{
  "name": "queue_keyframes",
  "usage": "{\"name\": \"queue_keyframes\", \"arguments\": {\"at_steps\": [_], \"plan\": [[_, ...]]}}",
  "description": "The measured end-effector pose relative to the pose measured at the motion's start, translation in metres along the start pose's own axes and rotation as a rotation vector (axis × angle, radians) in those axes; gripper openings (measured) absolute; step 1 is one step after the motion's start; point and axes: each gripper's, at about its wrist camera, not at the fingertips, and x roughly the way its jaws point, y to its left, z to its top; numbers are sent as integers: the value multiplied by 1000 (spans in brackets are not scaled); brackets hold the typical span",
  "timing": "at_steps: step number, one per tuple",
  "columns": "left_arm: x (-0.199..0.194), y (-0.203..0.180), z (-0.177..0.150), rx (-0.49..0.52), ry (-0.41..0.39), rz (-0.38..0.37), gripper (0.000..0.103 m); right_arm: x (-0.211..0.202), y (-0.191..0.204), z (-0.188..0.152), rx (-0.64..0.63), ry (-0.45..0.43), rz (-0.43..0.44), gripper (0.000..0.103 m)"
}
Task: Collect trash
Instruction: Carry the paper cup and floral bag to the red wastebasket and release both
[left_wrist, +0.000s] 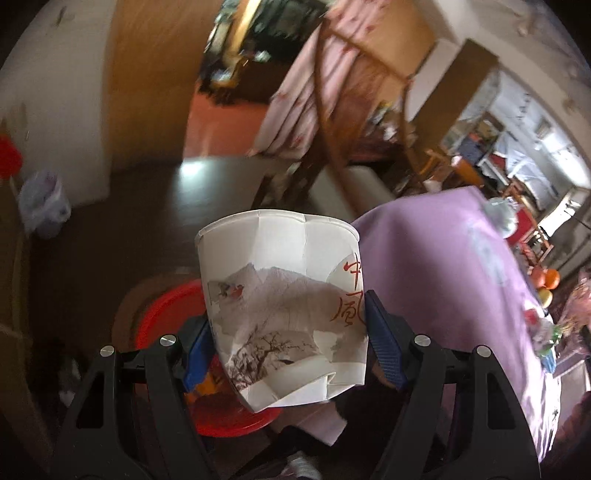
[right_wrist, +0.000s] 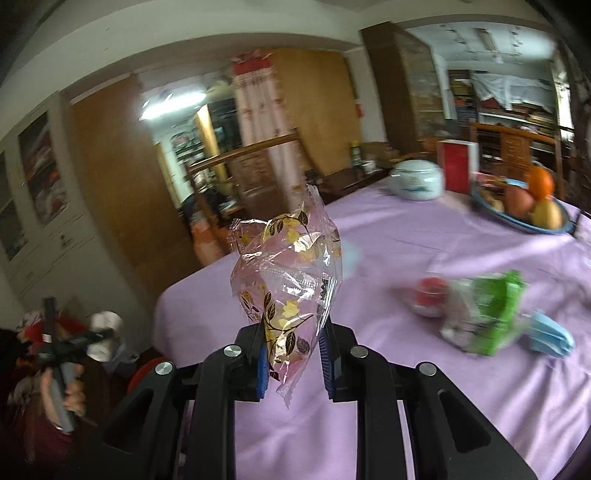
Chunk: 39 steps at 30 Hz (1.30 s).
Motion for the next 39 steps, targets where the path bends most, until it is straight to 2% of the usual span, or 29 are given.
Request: {"name": "queue_keyframes", "arguments": {"at_steps": [3,7,10,16,19,24,26,27,28,29,33,39], "plan": [[24,24,-10,-35,73,34,73,17,31,5,-38,31,45,22],[40,45,-16,-76,117,101,86,40,73,8,-77,81,125,22],[36,57,-14,-92,96,114,93,61,114,6,-113,133,201,22],[12,94,-5,-151,-16,230,96,102,195,-15,-213,259,329,22],[3,112,-2,-196,-49,252,96,125,230,-31,-260,334,379,23],[-5,141,0,-272,-81,244,96,165,277,-62,-339,438,400,23],[-4,147,-2,-277,-78,256,96,188,293,-78,-365,512,408,26],[0,146,-1,-275,-76,264,96,195,295,-83,-375,534,407,32],[2,147,-2,-271,-73,272,96,205,301,-92,-393,566,398,47],[3,148,-1,-268,-73,276,96,215,306,-99,-408,584,365,52],[4,146,0,-254,-79,271,96,225,308,-110,-428,598,328,53],[4,139,0,-234,-86,268,96,202,302,-96,-432,528,297,53]]}}
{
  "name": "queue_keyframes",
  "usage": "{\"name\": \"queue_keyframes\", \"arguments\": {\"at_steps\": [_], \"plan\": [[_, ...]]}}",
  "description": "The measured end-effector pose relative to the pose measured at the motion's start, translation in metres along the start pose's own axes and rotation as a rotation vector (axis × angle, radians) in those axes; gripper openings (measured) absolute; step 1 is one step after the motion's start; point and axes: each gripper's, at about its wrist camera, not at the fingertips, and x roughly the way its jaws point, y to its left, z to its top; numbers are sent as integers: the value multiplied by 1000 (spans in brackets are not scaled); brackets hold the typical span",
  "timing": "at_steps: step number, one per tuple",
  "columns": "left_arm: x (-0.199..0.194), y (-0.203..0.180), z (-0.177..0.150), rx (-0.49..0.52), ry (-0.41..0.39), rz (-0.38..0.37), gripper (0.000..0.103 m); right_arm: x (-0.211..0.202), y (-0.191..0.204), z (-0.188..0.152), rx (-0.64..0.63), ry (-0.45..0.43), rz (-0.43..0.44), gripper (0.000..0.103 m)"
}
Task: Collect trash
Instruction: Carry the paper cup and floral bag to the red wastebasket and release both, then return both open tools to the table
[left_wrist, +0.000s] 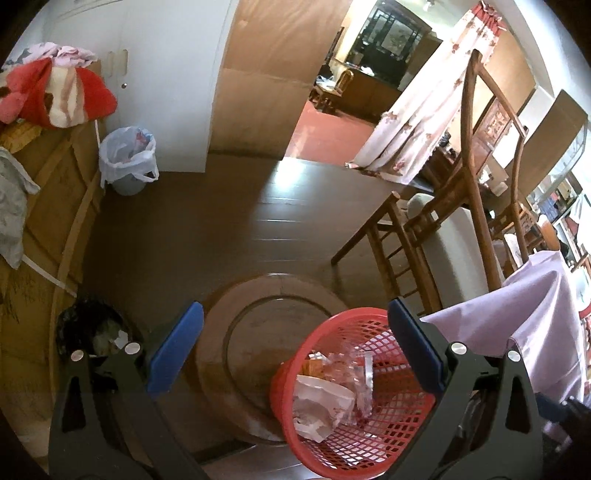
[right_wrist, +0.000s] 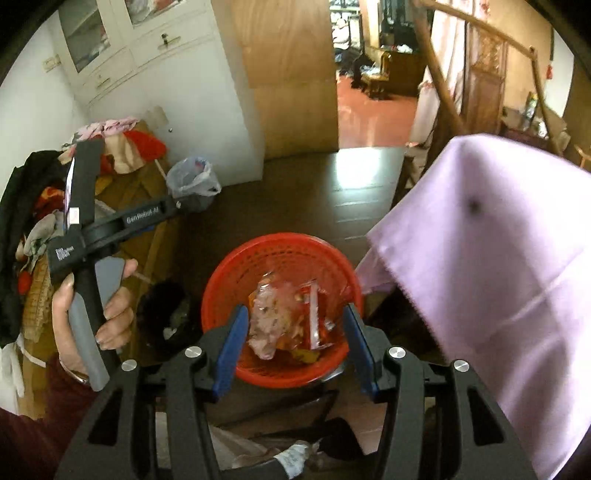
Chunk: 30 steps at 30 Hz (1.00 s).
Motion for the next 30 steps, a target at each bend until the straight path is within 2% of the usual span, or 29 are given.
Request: {"name": "queue_keyframes", "arguments": {"at_steps": [8,15,20,22,26,30], "plan": [[-20,-26,0,50,-34,-52,96,-53,-22,-5,52,-117,-25,56],[-39,-74,-4,142,-27,-113,96,-121,-69,-20,134,-233,-74,66],[-64,-127,-14,243,-42,-157,96,-185,-130,-57,224,-318,-171,71],[-75,-149,-21,282,-46,-202,96,-204,-154,-75,269,-339,-201,74],[-95,-212,-41,401,-42,-295,96,-244,-213,-121,380,-358,-334,75],[-106,-277,-61,525,1,-413,96,-285,-257,-165,482,-391,-450,76]]}}
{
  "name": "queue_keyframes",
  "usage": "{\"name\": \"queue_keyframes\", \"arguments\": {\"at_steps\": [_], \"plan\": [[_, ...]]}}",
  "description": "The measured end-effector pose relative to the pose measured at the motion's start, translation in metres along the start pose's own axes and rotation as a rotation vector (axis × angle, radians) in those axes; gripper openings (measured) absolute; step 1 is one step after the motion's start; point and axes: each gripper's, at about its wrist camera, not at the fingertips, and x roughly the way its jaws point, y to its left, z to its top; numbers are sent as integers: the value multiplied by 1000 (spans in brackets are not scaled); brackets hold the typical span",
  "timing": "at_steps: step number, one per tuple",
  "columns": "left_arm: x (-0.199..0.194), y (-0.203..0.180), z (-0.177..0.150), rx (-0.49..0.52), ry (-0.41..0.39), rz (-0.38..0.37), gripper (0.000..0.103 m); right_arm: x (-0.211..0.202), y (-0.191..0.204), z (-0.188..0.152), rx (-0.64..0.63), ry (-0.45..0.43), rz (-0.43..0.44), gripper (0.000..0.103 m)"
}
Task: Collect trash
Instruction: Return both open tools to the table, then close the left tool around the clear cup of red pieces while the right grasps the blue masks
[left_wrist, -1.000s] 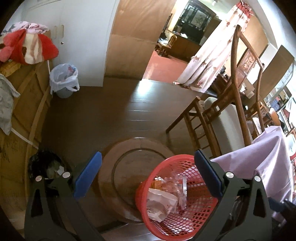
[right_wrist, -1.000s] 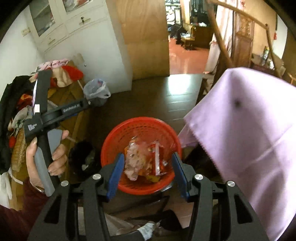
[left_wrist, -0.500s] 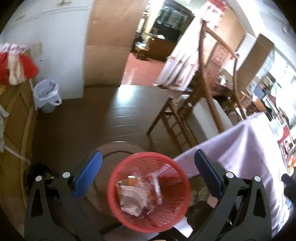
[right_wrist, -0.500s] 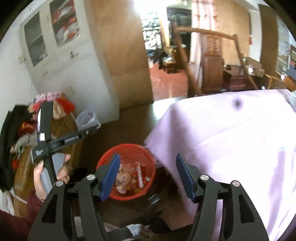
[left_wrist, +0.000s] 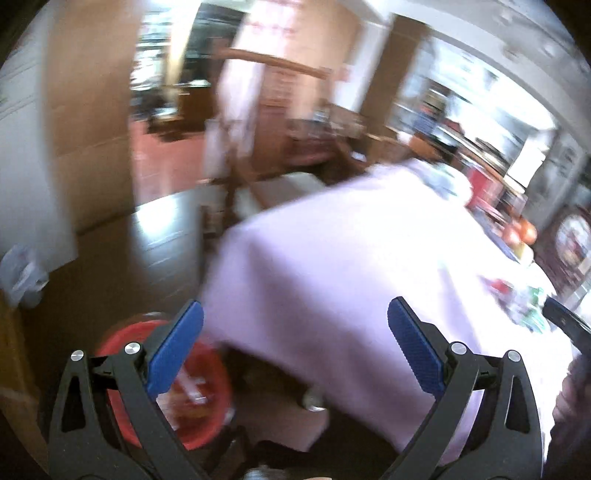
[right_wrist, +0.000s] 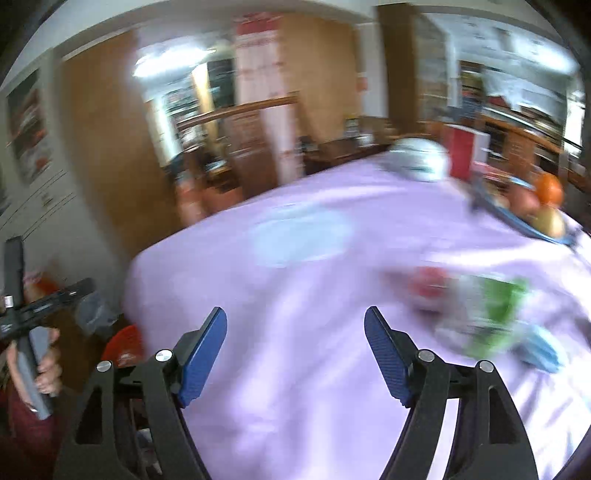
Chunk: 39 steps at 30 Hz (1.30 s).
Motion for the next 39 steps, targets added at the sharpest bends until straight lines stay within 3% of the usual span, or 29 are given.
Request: {"name": "queue_keyframes", "arguments": {"at_steps": [5,9,12,14,18,22,28,33,37,39], "plan": [[34,-96,19,166,76,-173,96,-30,-97,-18,133,-49,-161,77],[63,-178,27,294,128,-285,96,-35,-161,-43,255,-55,-241,78],[81,-230,22,381,139,-312,96,-32,-205,-58,392,-35,-244,78],[97,-263,16,430,151,-329,96,-35,-227,-62,496,-30,-195,78],[136,-306,9,482,196,-327,96,-48,-236,-69,545,-59,-231,78],[178,-321,2,507,264,-295,96,-54,-232,-68,546,-89,-267,79],[208,-324,-3,515,349,-278,96,-55,-224,-65,538,-81,-266,80],[221,-346,1,561,304,-249,96,-53,-225,-66,544,-73,-286,80],[225,-342,1,551,274,-236,96,-50,-223,-67,537,-62,-306,80],[223,-338,3,555,249,-229,91,-47,-221,-67,522,-52,-318,80]]}}
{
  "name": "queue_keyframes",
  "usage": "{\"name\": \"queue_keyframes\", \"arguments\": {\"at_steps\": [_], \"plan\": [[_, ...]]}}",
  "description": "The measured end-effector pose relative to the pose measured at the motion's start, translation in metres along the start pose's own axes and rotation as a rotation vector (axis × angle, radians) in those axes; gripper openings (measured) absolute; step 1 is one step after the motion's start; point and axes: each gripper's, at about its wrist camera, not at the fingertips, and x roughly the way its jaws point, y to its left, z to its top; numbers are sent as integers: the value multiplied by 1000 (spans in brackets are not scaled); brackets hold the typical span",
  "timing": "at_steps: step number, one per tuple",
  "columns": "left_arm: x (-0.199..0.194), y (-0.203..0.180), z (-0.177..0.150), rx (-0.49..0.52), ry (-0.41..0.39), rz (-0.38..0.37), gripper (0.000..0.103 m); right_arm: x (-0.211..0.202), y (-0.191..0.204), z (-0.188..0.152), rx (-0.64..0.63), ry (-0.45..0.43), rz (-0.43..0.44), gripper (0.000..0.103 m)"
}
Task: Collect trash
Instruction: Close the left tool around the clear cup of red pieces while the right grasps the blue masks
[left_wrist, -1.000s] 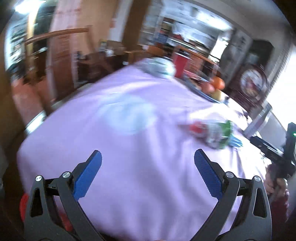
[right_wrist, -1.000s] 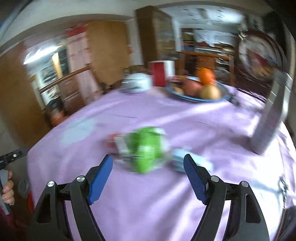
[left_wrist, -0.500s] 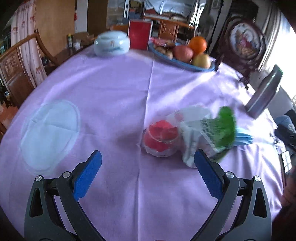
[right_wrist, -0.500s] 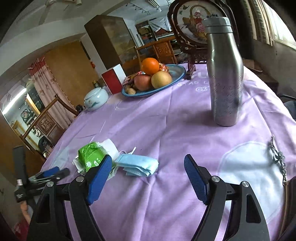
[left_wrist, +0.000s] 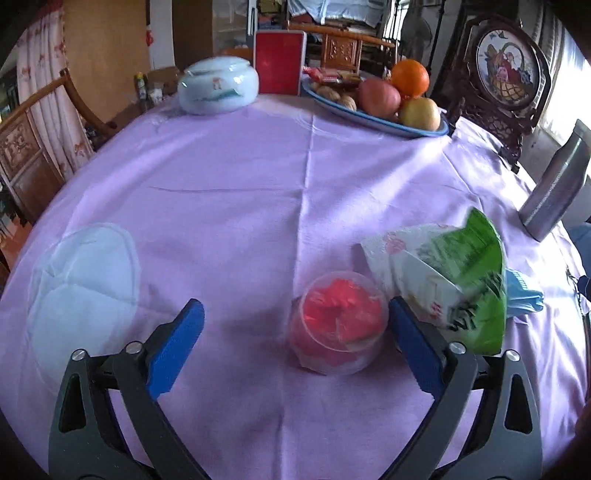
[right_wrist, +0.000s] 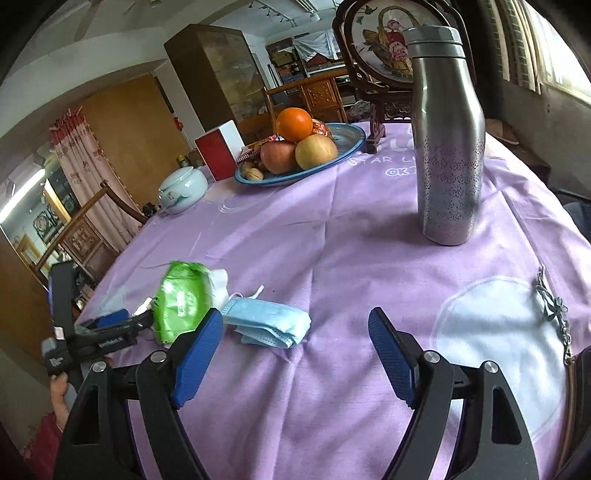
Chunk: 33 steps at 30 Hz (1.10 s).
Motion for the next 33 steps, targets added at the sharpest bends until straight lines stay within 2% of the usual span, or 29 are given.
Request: {"name": "queue_keyframes", "arguments": {"at_steps": [2,4,6,11,14,18,22,26,28,30,33], "plan": [[0,2,-1,5,5,-15,79,3,3,-2,-14,10,-7,80],[-1,1,-2,7,18,-62,65,7,4,-3,-22,20,-15,80],[-4,-2,-3,23,8,-66,58,9,3,-4,-24,27,-23,80],[-15,3,-5,25,-33,-20,57,14,1,-4,-21,44,-29,80],[-10,11,-5,-10,1,-27,61,20,0,-5,-17,61,-26,80],[-3,11,-7,-16,38,-15,73,26,-5,-5,-5,73,-19,80],[2,11,-9,-15,65,15,73,34,-3,-8,-20,92,-6,80],[0,14,-9,-33,61,-15,69,40,7,-8,-64,79,-4,80],[-1,14,-9,-35,59,-33,61,44,16,-8,-110,63,-22,80],[-2,12,-8,-33,56,-41,57,48,23,-8,-154,54,-54,80],[-4,13,-8,-38,48,-55,56,58,29,-9,-193,76,-82,79]]}}
